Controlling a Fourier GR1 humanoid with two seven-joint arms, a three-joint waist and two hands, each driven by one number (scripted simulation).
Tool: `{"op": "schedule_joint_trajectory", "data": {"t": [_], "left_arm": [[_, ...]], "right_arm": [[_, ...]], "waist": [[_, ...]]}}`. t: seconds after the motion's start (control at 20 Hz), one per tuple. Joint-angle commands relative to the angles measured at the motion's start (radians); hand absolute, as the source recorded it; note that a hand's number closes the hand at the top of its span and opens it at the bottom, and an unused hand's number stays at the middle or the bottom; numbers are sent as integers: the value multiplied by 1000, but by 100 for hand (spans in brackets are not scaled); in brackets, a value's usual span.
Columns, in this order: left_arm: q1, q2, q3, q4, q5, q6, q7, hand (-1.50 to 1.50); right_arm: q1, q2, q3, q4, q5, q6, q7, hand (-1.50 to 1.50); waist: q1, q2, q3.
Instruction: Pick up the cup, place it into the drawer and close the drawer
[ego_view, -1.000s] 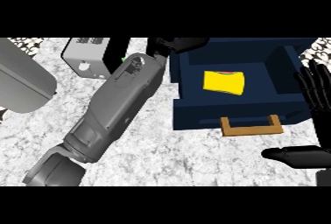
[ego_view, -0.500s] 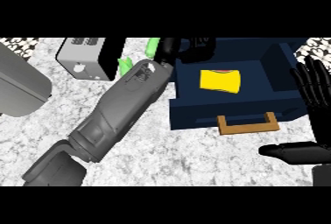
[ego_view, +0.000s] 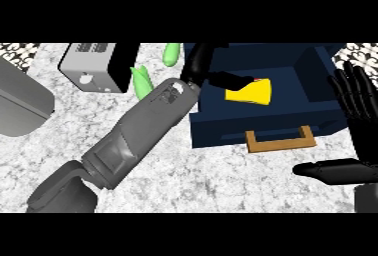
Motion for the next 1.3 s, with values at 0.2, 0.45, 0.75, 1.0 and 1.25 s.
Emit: {"op": "schedule_joint_trajectory", "data": {"t": [0.2,0.45,0.75,1.0,1.25], "left_arm": [[-7,0,-6,-53,69,60,-101,-150],[-2,0,29,-86,124,46,-178,-150],[-30,0,84,-145,113,67,-78,-150],[57,56,127,-220,102,45,-91,-150],[138,174,139,-419,98,49,24,-150]], "right_arm": [[-4,20,-13,-14,-176,79,32,-150],[22,-25,2,-66,-198,145,49,150],[89,-156,-22,-146,-129,233,73,150],[163,-120,67,-240,60,187,74,150],[146,-110,116,-205,202,147,83,150]], "waist": [[8,-2,0],[31,-7,-1],[79,-23,-1],[87,-23,-2],[110,-28,-2]]}}
